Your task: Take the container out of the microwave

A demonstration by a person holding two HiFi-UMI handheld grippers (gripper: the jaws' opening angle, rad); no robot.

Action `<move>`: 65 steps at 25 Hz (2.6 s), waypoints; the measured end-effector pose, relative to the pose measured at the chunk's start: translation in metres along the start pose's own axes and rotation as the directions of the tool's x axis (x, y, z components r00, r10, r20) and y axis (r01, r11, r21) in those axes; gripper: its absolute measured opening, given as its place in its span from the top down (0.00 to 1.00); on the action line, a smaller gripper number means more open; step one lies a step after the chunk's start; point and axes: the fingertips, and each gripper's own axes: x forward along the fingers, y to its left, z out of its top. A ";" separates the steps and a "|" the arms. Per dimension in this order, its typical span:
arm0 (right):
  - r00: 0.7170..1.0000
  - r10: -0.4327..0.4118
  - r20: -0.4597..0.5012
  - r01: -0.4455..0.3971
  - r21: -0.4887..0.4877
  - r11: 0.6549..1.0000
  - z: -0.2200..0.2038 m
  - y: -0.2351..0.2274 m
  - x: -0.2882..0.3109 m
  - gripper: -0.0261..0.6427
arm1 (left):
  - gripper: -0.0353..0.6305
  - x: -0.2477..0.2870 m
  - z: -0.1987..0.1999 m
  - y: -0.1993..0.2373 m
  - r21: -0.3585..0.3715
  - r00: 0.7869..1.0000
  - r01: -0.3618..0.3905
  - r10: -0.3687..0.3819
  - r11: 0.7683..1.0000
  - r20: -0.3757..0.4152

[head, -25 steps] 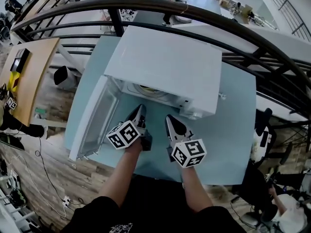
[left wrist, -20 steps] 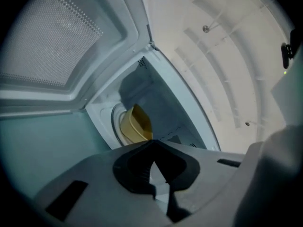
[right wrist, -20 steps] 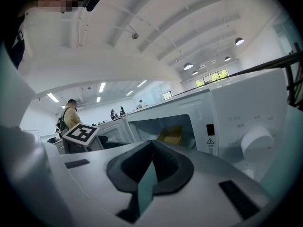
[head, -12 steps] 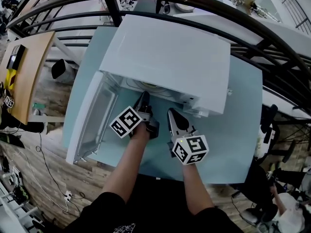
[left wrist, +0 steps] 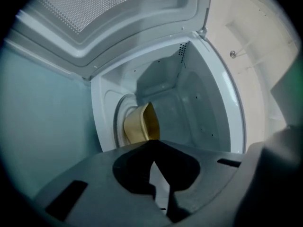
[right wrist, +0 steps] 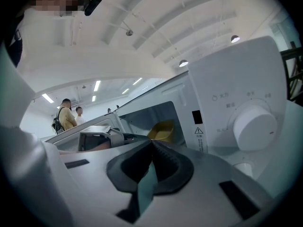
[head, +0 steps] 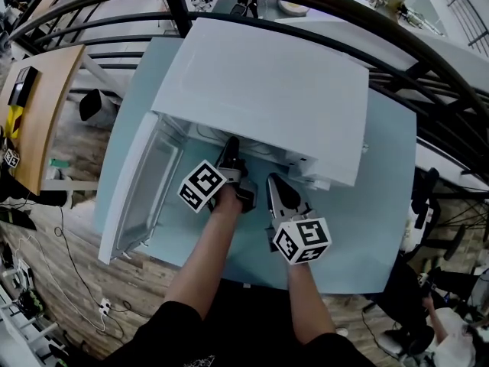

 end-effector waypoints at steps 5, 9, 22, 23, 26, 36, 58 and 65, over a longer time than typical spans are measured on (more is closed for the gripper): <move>1.000 -0.006 0.001 0.006 0.012 1.000 -0.003 -0.006 0.001 0.95 | 0.94 0.011 0.004 0.004 -0.037 1.000 -0.003 0.004 0.999 0.029; 1.000 -0.009 0.008 0.009 0.017 1.000 -0.005 -0.010 0.001 0.95 | 0.87 0.016 0.002 0.006 -0.053 0.999 0.000 0.002 0.999 0.041; 1.000 -0.010 0.011 0.010 0.023 1.000 -0.007 -0.015 -0.003 0.95 | 0.80 0.022 0.010 0.016 -0.140 0.992 -0.063 0.077 0.988 0.100; 1.000 -0.010 0.009 0.010 0.023 1.000 -0.008 -0.015 -0.003 0.95 | 0.80 0.023 0.010 0.016 -0.142 0.991 -0.070 0.085 0.987 0.100; 1.000 -0.011 0.007 0.011 0.023 1.000 -0.008 -0.017 -0.004 0.95 | 0.80 0.025 0.009 0.019 -0.145 0.989 -0.092 0.107 0.985 0.098; 1.000 -0.015 0.011 0.014 0.031 0.999 -0.007 -0.022 -0.004 0.95 | 0.80 0.033 0.013 0.022 -0.136 0.985 -0.131 0.145 0.982 0.098; 1.000 0.003 0.012 -0.004 0.037 0.999 0.001 -0.027 -0.002 0.95 | 0.91 0.027 0.026 0.016 -0.189 0.977 -0.148 0.173 0.971 0.127; 1.000 0.012 0.018 -0.012 0.031 0.999 0.003 -0.022 -0.005 0.95 | 0.91 0.018 0.025 0.015 -0.176 0.977 -0.149 0.172 0.973 0.123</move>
